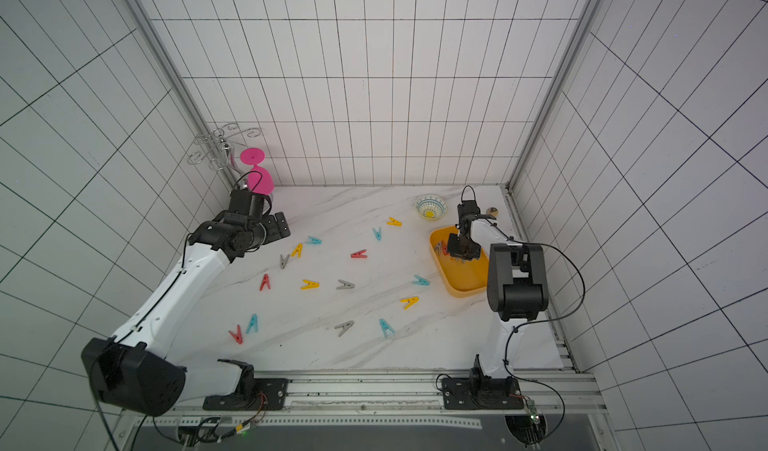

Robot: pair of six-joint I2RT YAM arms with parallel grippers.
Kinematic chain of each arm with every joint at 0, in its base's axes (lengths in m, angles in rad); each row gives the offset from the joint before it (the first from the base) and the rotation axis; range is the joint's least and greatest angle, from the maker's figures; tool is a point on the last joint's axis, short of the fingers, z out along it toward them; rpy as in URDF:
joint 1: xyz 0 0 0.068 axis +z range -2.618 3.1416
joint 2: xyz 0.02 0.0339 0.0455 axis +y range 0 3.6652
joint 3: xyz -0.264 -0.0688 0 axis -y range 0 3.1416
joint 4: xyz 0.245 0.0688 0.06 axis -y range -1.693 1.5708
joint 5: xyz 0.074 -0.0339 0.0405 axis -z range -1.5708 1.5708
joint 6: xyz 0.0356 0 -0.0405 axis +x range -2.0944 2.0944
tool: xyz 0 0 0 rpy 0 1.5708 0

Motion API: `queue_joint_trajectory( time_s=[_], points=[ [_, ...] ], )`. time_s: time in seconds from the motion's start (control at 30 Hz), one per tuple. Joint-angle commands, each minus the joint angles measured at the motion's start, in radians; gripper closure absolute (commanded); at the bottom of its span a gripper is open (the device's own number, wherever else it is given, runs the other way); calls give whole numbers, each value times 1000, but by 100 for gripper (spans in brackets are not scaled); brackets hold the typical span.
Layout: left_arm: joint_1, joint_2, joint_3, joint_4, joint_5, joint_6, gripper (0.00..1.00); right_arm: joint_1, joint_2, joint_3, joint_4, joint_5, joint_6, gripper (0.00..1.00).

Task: Put the clothespins into the storage box
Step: Place the clothespin in the storage box, then pick up the clothespin from the center of the board.

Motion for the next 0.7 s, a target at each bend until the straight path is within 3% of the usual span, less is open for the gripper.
queue_joint_trajectory(
  time_s=[0.0,0.23,0.43,0.67],
  points=[
    [-2,5,12,3,5,3,1,5,-101,-24,17,-25,7,69],
    [-7,-2,7,2,4,1,1,63,-266,-74,-40,-54,19,67],
    [-12,-2,-7,2,8,-7,1,271,-389,-145,-66,-48,-5,59],
    [-17,-10,-18,0,12,-17,1,422,-333,-213,-55,0,-30,55]
  ],
)
